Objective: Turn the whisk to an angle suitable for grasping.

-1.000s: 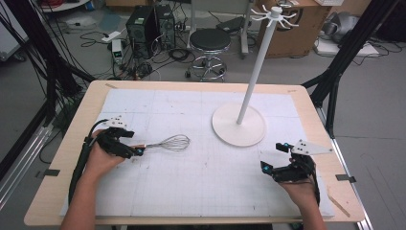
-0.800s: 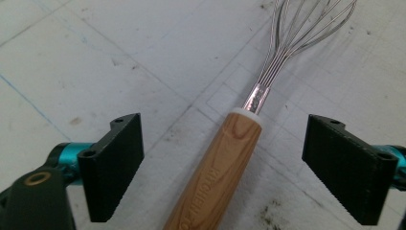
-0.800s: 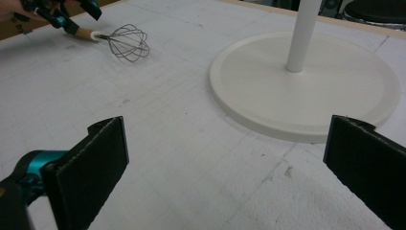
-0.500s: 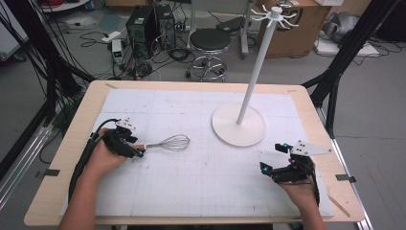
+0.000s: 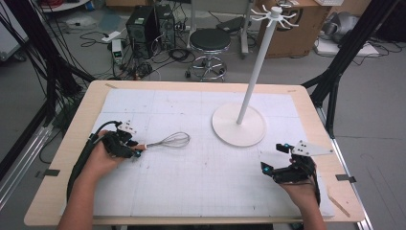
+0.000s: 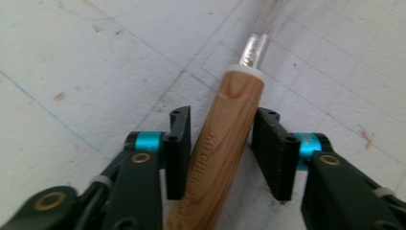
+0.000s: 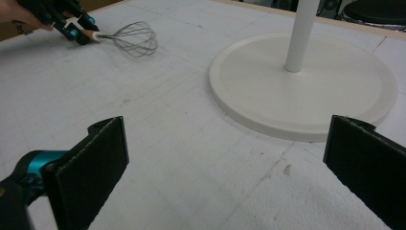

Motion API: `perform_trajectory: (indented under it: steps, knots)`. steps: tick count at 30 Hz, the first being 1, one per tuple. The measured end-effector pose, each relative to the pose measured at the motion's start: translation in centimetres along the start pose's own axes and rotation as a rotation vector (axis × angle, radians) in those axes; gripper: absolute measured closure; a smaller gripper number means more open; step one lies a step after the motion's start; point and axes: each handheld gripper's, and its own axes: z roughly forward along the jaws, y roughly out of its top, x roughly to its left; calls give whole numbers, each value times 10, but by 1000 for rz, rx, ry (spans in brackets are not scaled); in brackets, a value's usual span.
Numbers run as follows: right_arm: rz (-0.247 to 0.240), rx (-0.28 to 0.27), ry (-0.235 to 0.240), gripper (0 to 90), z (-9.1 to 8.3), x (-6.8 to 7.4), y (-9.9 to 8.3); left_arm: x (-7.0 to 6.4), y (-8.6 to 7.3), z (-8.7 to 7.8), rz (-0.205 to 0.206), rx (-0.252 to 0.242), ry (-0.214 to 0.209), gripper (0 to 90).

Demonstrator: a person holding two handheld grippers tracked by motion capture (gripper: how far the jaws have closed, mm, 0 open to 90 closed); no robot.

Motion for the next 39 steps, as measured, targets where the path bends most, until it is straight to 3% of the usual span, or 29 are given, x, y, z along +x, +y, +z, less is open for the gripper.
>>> perform_trajectory:
  steps: [4,8,14,25,31,32,33,36,39]
  knots:
    - [3,1,1,3,0,0,0,-5,2,-1,37,10,-4,693]
    - [4,3,0,3,0,0,0,-8,2,-1,51,14,10,699]
    - [6,4,2,3,-1,-1,0,-20,4,-1,122,23,13,703]
    - [5,3,3,3,-1,0,0,-31,3,0,139,-11,-27,703]
    - [2,7,5,3,1,1,0,-52,17,10,192,-27,-75,702]
    - [1,7,4,3,1,1,0,-62,24,15,222,-28,-95,702]
    - [1,8,4,3,1,0,0,-62,24,15,222,-28,-95,702]
    - [4,3,4,3,0,0,0,-82,38,24,284,-25,-130,702]
    - [5,2,6,3,-1,0,0,-90,43,28,304,-27,-135,699]
